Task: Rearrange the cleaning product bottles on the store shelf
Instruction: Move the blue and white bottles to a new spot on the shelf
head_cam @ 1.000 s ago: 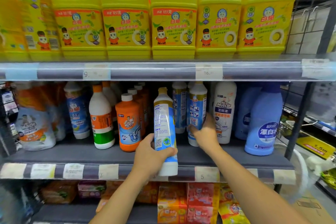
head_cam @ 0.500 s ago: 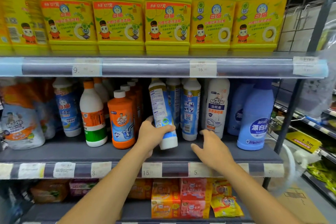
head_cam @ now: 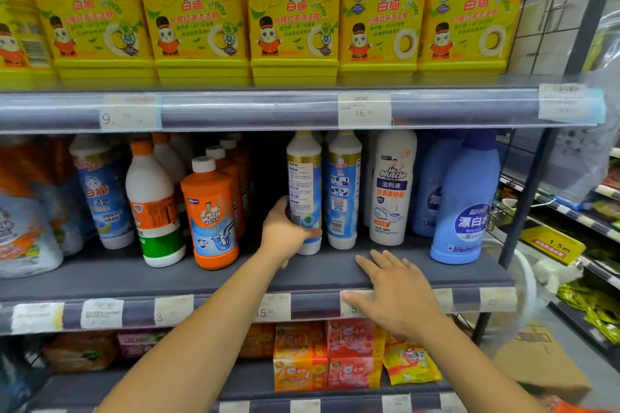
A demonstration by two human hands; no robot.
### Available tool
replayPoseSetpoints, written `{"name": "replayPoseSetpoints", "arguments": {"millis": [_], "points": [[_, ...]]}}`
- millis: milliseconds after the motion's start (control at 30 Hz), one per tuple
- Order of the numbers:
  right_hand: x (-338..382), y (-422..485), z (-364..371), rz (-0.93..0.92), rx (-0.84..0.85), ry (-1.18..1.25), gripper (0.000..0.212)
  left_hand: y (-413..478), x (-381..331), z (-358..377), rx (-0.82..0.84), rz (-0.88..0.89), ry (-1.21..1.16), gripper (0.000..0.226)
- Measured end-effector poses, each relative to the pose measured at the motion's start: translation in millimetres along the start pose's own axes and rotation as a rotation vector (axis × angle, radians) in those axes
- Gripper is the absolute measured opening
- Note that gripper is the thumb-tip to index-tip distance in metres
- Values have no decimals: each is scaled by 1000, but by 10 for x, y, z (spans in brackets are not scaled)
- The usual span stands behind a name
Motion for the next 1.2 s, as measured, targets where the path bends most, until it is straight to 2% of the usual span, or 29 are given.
{"name": "replayPoseSetpoints", "arguments": {"millis": [300,667,867,967,1033,1100,1200], "points": [[1,-2,59,6,-8,13,96,106,24,69,-33,-72,168,76],[5,8,29,-2,1,36,97,98,21,123,-4,-72,158,78],[-8,5,21,-5,2,42,97,-160,-9,113,-1,-207,209,83],[-6,-4,16,-8,8,42,97,-489,-102,-51,63,-160,286,64],[-4,-5,-6,-8,28,47,93,-783,-168,-262,134,-58,440,45],[34,-9,-79,-5,49,79,82,-1085,-186,-525,153,44,624,37],[306,-48,-266,-57,16,226,57,-1436,-159,-993,99,51,777,33]]}}
Point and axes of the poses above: each hand's wrist, its own y-axis towards the middle knuckle, its own z-axis out of the palm, x = y × z, the point moved 3 cm from there along y, towards the middle knuckle, and after that the axes turned 3 degrees about y, right-handed, at the moved point
